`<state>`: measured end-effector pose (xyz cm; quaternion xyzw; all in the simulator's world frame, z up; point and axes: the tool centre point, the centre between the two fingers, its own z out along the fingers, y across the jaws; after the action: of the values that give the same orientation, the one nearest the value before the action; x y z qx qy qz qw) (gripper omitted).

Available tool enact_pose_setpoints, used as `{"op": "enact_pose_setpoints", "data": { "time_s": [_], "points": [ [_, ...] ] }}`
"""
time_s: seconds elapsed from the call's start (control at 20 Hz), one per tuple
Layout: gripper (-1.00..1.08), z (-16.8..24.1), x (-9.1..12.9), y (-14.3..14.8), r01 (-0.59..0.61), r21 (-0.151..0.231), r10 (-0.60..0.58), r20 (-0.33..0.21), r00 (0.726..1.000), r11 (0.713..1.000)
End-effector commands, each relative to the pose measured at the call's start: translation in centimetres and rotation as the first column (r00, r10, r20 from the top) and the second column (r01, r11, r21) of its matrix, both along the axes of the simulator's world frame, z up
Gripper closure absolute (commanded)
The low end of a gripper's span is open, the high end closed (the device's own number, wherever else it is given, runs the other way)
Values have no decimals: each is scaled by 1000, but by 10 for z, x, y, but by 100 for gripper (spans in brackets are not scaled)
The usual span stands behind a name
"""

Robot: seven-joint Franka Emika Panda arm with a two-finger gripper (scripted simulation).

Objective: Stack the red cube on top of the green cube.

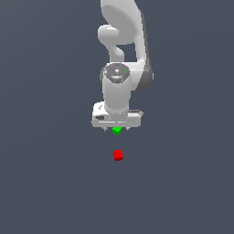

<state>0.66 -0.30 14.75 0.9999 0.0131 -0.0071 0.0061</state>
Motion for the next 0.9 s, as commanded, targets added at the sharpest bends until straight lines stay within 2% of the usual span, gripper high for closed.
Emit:
{"op": "enact_pose_setpoints", "data": {
  "time_s": [0.0,0.55,0.85],
  "points": [
    [-92,-7,6,0,-14,1,14,1,1000,1000],
    [-92,-55,52,4,-109,10,109,10,994,994],
    [-92,-71,69,7,-144,12,144,13,990,990]
  ]
}}
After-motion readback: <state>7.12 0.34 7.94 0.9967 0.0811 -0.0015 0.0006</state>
